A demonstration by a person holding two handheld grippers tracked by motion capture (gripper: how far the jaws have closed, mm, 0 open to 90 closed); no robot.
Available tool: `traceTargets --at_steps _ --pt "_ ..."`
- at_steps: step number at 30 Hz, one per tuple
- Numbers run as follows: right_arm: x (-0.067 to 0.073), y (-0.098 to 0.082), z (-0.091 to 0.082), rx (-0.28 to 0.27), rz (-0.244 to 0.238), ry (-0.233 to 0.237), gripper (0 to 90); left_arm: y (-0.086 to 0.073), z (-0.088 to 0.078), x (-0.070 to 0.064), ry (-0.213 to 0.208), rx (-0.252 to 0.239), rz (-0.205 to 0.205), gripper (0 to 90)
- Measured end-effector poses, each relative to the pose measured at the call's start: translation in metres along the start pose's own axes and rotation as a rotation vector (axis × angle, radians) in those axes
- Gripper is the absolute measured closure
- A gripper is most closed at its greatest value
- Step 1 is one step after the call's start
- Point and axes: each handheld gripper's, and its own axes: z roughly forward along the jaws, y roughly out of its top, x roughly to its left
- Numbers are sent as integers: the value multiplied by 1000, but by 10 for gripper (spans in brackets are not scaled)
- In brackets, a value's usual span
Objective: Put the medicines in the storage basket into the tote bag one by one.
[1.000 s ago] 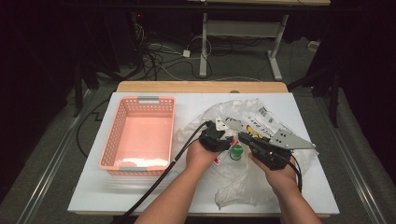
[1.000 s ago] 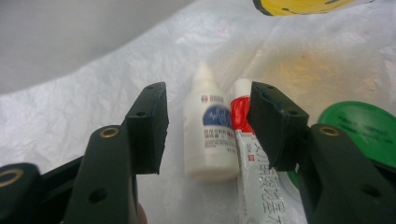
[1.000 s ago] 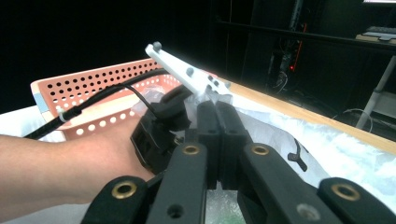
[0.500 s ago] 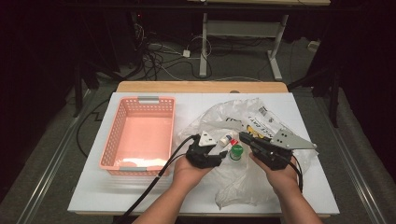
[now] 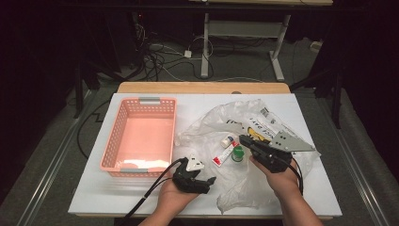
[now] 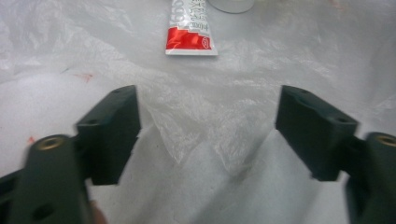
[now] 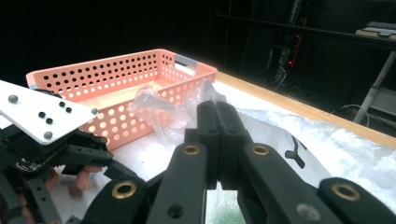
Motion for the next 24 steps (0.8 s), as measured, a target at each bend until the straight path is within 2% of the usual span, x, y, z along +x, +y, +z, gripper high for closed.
traceTargets --at_steps 2,5,8,10,13,15,16,17,19,21,24 --pt "0 -1 0 1 -3 -3 900 0 -1 -1 12 8 8 181" --pt "0 -2 0 7 1 -4 900 3 6 0 12 75 -2 144" --pt "0 -2 -1 10 -4 -7 900 4 9 -5 48 94 25 151" --pt "1 -3 -2 11 -4 -9 900 4 9 -4 49 87 18 179" --pt "1 -3 -3 15 -7 -15 900 3 8 -5 55 70 27 291" --pt "1 -4 -4 17 -4 -18 900 2 7 -7 26 64 61 393" --pt "2 -4 -6 19 -3 -23 900 2 7 -8 20 59 62 475" --pt "2 -4 -6 20 -3 -25 900 2 7 -8 18 59 63 509" --pt "2 -5 -8 21 -4 -31 900 2 6 -7 19 53 39 566" --pt "3 -6 -9 26 0 -38 900 1 6 -3 25 41 -7 674" --pt "3 -7 -11 29 2 -43 900 1 6 0 31 37 -35 767"
